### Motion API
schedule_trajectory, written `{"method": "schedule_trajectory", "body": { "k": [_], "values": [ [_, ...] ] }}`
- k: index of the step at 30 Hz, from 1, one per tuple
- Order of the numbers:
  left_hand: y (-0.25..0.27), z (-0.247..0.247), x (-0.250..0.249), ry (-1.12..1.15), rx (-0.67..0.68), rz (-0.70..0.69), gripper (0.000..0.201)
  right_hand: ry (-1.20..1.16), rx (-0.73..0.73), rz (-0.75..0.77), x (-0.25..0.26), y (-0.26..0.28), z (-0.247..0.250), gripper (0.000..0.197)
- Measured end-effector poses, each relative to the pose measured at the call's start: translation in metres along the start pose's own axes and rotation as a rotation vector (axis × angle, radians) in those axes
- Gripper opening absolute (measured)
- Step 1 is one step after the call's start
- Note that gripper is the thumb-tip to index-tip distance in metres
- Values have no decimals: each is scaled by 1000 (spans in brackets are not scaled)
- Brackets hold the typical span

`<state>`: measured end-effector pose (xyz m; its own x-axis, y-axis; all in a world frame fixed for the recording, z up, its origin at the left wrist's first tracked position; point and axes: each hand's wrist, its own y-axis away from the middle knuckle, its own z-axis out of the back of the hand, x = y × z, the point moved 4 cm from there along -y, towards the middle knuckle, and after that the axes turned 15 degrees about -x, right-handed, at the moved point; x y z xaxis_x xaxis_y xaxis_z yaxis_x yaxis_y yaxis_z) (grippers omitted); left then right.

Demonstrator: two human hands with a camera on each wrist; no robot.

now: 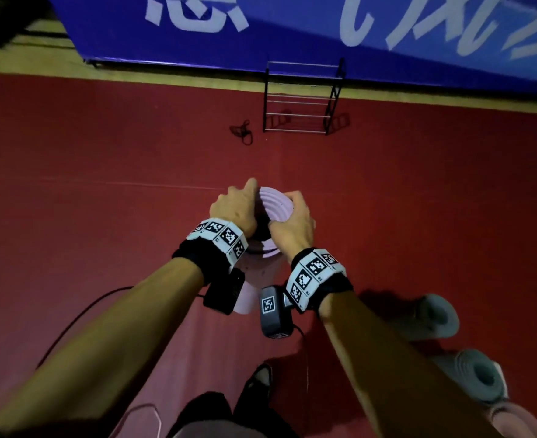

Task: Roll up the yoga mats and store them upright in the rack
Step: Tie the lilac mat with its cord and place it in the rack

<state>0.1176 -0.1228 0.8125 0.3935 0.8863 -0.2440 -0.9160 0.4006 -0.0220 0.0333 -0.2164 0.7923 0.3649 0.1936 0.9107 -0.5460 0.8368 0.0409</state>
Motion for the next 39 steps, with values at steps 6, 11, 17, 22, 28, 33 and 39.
{"method": "schedule_trajectory", "body": {
  "k": [6, 11, 17, 22, 28, 33, 39],
  "values": [
    [-89, 14, -11, 49, -67, 44, 42, 54, 51, 15, 39, -87, -41, 45],
    [-168, 13, -6, 91, -102, 116, 44, 26, 16, 33, 72, -154, -78, 37],
    [-291, -4, 5, 110, -117, 145, 40, 30, 42, 53, 96, -251, -146, 35],
    [-393, -18, 4, 73, -102, 119, 44, 15, 62, 51, 119, -333, -189, 38],
    [-484, -23, -2, 66, -54, 66, 42, 16, 28, 30, 136, -406, -227, 39],
    [-553, -29, -7, 70, -8, 55, 45, 31, 10, 1, 143, -467, -261, 38],
    [-636, -50, -8, 81, 42, 62, 52, 29, 36, -7, 139, -543, -309, 42]
  ]
}}
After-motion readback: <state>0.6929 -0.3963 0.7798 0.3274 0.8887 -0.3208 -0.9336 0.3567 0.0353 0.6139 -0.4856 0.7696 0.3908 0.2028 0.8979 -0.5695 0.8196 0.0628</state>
